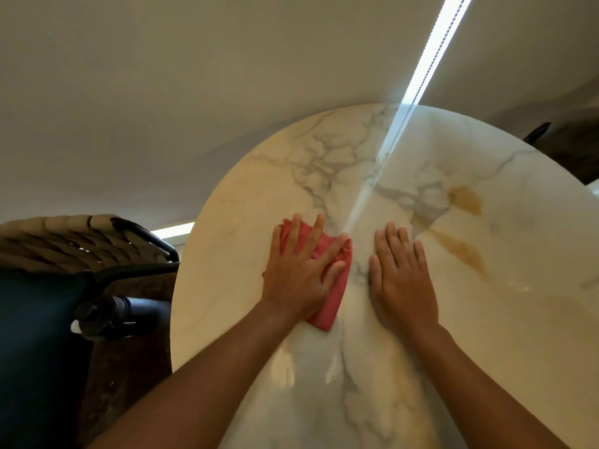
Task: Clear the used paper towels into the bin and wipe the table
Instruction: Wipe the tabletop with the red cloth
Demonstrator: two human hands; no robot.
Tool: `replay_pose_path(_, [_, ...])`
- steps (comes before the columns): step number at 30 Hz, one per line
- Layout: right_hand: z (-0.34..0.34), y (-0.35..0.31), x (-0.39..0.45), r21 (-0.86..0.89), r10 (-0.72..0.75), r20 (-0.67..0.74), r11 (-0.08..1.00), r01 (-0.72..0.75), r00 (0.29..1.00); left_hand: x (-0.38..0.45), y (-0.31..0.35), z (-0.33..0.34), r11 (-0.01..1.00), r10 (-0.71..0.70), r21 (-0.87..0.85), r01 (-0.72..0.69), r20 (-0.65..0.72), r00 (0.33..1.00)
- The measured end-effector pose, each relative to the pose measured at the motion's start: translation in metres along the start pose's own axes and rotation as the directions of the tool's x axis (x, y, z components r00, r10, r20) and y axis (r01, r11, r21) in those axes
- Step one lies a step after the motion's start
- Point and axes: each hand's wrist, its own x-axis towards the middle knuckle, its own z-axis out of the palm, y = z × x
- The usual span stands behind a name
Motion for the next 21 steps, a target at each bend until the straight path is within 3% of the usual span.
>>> replay_pose_path(4, [0.002,0.002,0.002,-0.007,-0.009,-0.042,1.000,0.008,0.999,0.060,-0.017,-0.002,0.999,0.020,0.032,-0.021,0.014,1.000])
replay_pose_path(9, [0.003,0.001,0.003,-0.014,-0.023,-0.071,1.000,0.022,0.997,0.105,-0.079,-0.015,0.992,-0.113,0.058,0.109,0.069,0.991])
replay_pose_path(14, [0.002,0.002,0.004,-0.005,-0.017,-0.047,1.000,0.016,0.999,0.085,-0.139,-0.019,0.981,-0.196,0.019,0.195,0.050,0.979])
replay_pose_path(21, [0.000,0.001,0.005,-0.002,-0.011,0.021,1.000,0.011,1.000,0.025,-0.147,-0.015,0.972,-0.230,-0.038,0.230,0.023,0.973])
